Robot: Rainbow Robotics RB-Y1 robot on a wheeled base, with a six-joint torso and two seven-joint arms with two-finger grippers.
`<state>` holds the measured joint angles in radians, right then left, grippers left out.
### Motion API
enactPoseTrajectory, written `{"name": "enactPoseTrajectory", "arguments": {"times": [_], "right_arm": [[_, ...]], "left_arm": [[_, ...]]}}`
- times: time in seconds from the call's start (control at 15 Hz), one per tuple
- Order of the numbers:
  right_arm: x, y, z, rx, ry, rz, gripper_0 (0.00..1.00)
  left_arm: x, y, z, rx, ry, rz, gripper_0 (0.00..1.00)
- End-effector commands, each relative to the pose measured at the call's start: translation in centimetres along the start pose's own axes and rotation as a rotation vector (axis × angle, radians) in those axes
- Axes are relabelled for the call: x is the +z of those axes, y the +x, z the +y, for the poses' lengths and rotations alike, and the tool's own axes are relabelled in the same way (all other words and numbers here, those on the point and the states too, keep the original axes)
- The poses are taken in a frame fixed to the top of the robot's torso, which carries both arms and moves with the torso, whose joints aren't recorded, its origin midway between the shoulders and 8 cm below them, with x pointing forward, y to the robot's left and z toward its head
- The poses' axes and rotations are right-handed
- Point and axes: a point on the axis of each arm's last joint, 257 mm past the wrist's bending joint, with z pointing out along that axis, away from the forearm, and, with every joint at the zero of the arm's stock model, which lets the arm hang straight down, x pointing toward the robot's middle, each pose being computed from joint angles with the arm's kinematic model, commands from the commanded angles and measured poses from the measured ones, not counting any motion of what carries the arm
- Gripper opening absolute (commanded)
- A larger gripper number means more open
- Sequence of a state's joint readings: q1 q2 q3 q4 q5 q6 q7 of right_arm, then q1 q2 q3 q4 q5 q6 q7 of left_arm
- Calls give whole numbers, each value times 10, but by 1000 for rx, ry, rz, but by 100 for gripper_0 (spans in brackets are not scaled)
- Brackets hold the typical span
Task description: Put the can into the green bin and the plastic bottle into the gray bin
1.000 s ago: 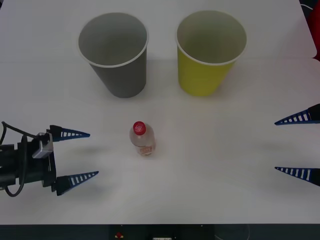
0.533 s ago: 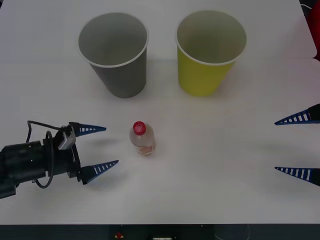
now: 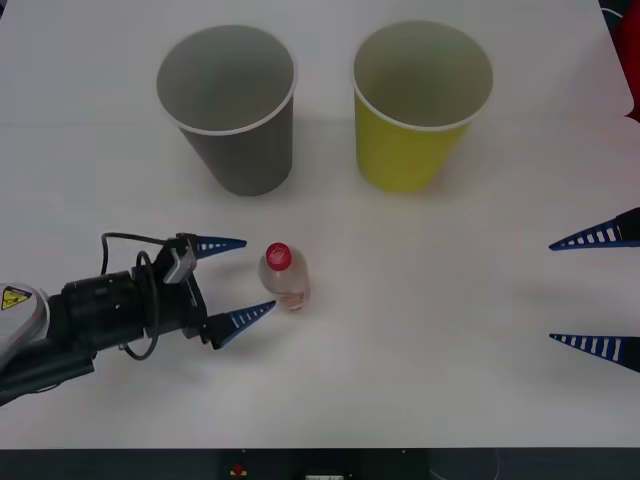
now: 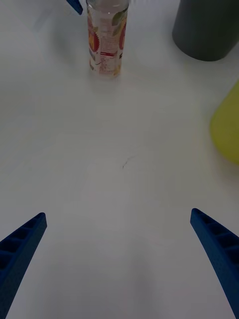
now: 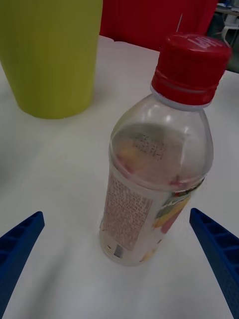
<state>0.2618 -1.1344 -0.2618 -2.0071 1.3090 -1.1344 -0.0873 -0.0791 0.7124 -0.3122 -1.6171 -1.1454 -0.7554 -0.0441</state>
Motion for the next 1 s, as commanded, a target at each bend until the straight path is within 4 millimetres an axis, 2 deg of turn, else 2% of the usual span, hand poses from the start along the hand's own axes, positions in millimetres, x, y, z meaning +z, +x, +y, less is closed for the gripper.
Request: {"name": "enactPoseTrajectory", "arguments": {"times": [0.07, 0.33, 0.73, 0.8, 0.87, 0.93, 1.0], "right_arm": [[0, 0, 0, 0, 0, 0, 100], [0, 0, 0, 0, 0, 0, 100], [0, 0, 0, 0, 0, 0, 100], [0, 0, 0, 0, 0, 0, 100], [0, 0, 0, 0, 0, 0, 100], [0, 0, 0, 0, 0, 0, 100], [0, 0, 0, 0, 0, 0, 100]], "left_arm": [[23, 3, 5, -31, -1, -15, 100], [43, -3, -2, -49, 15, -40, 100], [49, -3, -3, -47, 8, -38, 100], [50, -2, -6, -47, 14, -37, 90], [51, -1, -8, -53, 18, -35, 29], [52, -1, -10, -58, 23, -35, 0], [52, -1, -12, -61, 25, -37, 0]]}}
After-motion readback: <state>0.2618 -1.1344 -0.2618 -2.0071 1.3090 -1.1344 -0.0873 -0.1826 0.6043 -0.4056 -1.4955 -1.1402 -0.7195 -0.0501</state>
